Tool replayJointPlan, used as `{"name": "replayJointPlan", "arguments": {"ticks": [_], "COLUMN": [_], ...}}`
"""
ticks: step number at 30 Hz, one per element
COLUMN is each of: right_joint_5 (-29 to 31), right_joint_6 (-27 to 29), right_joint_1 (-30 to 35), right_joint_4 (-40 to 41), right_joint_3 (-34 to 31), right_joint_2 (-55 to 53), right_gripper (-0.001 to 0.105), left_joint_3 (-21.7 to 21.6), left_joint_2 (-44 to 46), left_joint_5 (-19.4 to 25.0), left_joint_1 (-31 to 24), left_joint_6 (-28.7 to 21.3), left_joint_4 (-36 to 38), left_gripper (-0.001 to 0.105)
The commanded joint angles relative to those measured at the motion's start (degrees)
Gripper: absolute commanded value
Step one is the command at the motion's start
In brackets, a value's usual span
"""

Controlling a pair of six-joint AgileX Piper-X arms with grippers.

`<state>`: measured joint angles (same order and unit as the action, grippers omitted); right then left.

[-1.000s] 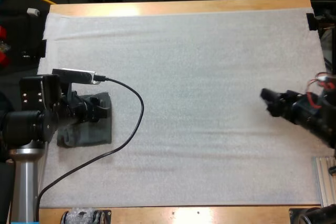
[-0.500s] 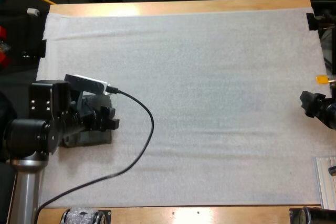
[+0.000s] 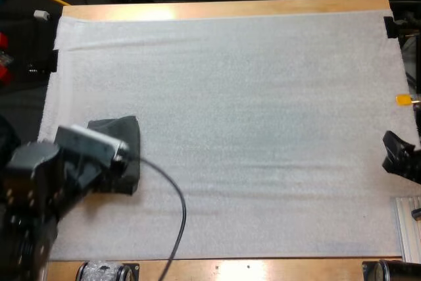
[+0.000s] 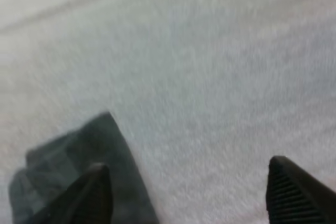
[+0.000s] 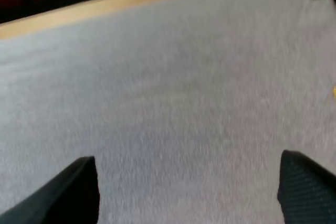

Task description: Pick towel from pile, fold and stack

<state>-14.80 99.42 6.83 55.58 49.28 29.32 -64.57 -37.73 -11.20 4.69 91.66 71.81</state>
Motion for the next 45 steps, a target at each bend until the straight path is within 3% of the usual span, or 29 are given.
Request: {"name": "replayJointPlan", "arguments": {"ticks": [1, 19, 31, 36, 40, 45], "right_joint_5": [-0.5, -0.4, 4.4, 4.4, 4.4, 4.7], "right_joint_6": [1.1, 1.1, 1.0, 0.8, -0.4, -1.1], "right_joint_1": [0.3, 0.3, 0.3, 0.3, 0.3, 0.3], "right_joint_4": [0.2, 8.7, 10.5, 16.4, 21.2, 23.1], "right_joint_3": [0.1, 0.1, 0.1, 0.1, 0.1, 0.1], "right_joint_2": [-1.5, -18.8, -27.8, -31.0, -32.5, -32.6], "right_gripper": [0.069, 0.069, 0.069, 0.069, 0.069, 0.069], "left_joint_3": [-0.4, -0.4, 4.7, 4.7, 4.5, 6.4], "left_joint_2": [1.8, 22.7, 40.4, 46.7, 46.6, 46.6], "left_joint_5": [0.8, 1.2, 1.2, 1.0, -1.1, -3.1], "left_joint_1": [0.3, 0.3, 0.3, 0.3, 0.0, 0.0], "left_joint_6": [-0.3, -0.7, -0.3, 2.8, 6.8, 6.8], "left_joint_4": [0.3, 7.0, 17.2, 18.2, 18.2, 18.2], "left_gripper": [0.059, 0.059, 0.059, 0.059, 0.059, 0.059]}}
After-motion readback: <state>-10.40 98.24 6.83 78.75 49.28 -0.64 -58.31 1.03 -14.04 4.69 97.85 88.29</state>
